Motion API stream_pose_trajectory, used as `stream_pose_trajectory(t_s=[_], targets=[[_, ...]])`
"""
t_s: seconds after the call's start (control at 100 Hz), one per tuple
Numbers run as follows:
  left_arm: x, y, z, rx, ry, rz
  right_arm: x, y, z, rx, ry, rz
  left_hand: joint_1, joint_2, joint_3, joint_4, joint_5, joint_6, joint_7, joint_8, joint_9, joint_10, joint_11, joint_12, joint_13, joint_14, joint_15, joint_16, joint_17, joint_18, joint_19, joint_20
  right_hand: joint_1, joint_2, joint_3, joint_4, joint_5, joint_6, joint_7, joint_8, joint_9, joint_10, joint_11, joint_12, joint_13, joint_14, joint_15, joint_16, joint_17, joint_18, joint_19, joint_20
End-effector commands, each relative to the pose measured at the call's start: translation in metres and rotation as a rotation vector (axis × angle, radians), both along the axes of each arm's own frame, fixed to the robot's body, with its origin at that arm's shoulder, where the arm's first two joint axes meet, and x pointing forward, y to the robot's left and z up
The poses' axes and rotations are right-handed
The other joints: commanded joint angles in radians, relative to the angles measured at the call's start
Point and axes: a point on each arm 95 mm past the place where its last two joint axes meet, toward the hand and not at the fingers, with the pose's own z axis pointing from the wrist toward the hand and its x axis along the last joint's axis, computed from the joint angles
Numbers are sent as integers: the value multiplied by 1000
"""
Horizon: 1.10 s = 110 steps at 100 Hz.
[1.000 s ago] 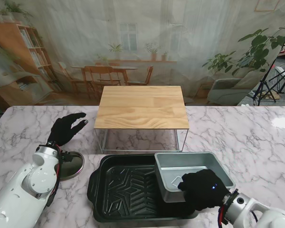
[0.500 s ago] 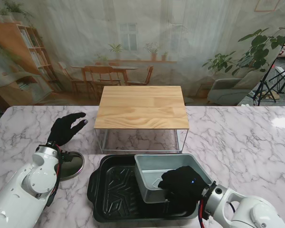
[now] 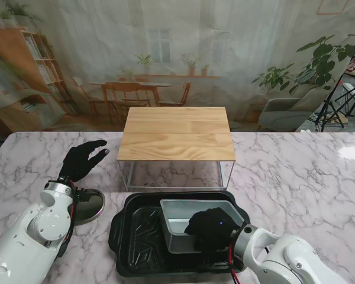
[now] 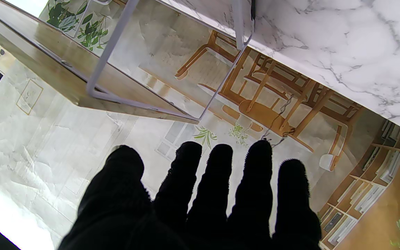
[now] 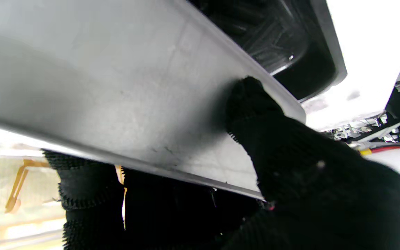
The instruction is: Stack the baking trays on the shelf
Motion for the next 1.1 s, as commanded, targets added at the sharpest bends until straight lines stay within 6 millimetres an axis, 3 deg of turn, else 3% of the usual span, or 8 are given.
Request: stream_pose_trajectory(t_s=[0.0, 0.21, 0.43, 0.49, 0.61, 0.73, 0.95, 1.09], targets=[[0, -2, -1, -4, 6, -8, 6, 0, -1, 7, 5, -12, 31, 52, -25, -12, -32, -17, -3, -9, -18, -14, 18, 8, -9, 3, 25, 9, -13, -26, 8, -6, 208, 170, 218, 168, 140, -165, 129, 58, 13, 13, -5, -2, 65, -23, 160, 30, 37, 23, 71, 36], [0, -2, -1, -7, 6, -8, 14, 7, -13, 2, 29, -34, 33, 54, -25, -12, -33, -18, -3, -9, -18, -13, 19, 8, -10, 4, 25, 9, -11, -27, 11, -5, 185, 181, 214, 180, 96, -171, 95, 32, 12, 9, -60, -43, 60, -3, 62, -4, 17, 34, 11, -2], [0, -2, -1, -7, 6, -7, 23, 11, -28, -29, 61, -59, 31, 54, -25, -12, -32, -18, -3, -9, -18, -14, 19, 8, -10, 3, 26, 9, -11, -27, 11, -5, 130, 221, 131, 211, -130, -166, 30, -1, -35, 13, -154, -117, 50, 2, -126, -34, -47, 15, -68, -58], [0, -2, -1, -7, 6, -7, 26, 11, -32, -45, 89, -66, 32, 55, -25, -12, -33, -17, -3, -9, -18, -13, 19, 8, -10, 3, 25, 9, -12, -27, 11, -5, 102, 243, 47, 231, -223, -150, 100, -163, -65, 21, -170, -130, 31, 5, -167, -10, -70, 6, -83, -64], [0, -2, -1, -7, 5, -7, 30, 12, -38, -59, 139, -85, 32, 55, -24, -12, -33, -17, -3, -9, -18, -14, 19, 8, -10, 3, 26, 9, -12, -26, 11, -5, 53, 255, -97, 250, -352, -127, 217, -275, -120, 29, -173, -160, -17, 21, -203, -15, -125, 9, -114, -71], [0, -2, -1, -7, 5, -7, 27, 13, -37, -72, 162, -97, 32, 55, -25, -12, -32, -17, -2, -9, -17, -13, 20, 8, -10, 4, 26, 9, -12, -27, 11, -5, -126, 234, -154, 261, -405, -97, 214, -302, -182, 29, -175, -192, -75, 38, -227, -23, -191, 38, -147, -69], [1, -2, -2, -7, 7, -8, 23, 13, -38, -78, 203, -126, 32, 55, -25, -12, -33, -16, -3, -9, -18, -13, 20, 8, -10, 3, 26, 9, -12, -25, 11, -5, -356, 321, -193, 377, -414, -73, -36, -159, -263, 17, -222, -261, -208, 41, -266, -45, -356, 140, -229, 25], [1, -2, -2, -6, 9, -8, 20, 10, -33, -37, 214, -154, 32, 55, -24, -11, -31, -16, -2, -9, -16, -14, 21, 9, -9, 4, 26, 9, -10, -24, 13, -4, -403, 348, -248, 380, -447, -89, -63, -136, -305, 12, -245, -274, -288, 42, -282, -54, -430, 154, -228, 53]])
